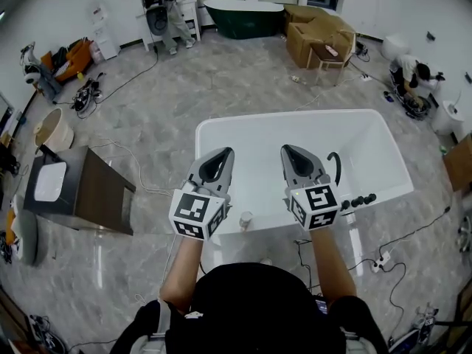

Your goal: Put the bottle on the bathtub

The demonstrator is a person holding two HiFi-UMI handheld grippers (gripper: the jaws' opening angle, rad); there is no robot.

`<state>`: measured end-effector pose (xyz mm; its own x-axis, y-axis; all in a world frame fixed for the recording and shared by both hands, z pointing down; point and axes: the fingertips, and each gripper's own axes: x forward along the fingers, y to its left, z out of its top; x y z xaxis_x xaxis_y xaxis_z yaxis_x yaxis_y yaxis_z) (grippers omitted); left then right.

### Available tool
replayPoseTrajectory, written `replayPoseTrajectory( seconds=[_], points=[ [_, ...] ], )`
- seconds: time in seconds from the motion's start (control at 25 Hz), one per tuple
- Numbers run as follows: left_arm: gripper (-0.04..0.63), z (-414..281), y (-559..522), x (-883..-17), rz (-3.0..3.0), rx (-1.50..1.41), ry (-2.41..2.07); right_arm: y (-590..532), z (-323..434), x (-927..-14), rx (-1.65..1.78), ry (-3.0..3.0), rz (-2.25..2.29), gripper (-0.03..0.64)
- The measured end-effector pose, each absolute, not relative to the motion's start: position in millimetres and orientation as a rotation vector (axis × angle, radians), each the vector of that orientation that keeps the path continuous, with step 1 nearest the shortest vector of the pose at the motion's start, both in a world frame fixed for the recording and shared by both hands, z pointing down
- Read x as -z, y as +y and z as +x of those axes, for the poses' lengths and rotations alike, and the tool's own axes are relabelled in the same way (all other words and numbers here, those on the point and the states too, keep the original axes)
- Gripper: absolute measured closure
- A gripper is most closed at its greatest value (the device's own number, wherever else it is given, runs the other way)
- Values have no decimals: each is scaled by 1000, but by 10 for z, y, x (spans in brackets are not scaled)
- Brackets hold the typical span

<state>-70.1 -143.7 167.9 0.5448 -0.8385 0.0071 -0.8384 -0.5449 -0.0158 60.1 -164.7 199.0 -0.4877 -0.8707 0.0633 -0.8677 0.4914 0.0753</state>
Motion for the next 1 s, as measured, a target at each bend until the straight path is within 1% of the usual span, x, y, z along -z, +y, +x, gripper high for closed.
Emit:
replayPoseTrajectory(
  seconds=[0.12,1.0],
  points=[
    [581,-727,-1421,-1591,-2787,-52,1486,-1647,562,-1961,40,-2653,1532,594],
    [581,-716,-1409,-1522,-2717,-45,1493,-1632,623,-1874,52,-2658,1529,594]
  ],
)
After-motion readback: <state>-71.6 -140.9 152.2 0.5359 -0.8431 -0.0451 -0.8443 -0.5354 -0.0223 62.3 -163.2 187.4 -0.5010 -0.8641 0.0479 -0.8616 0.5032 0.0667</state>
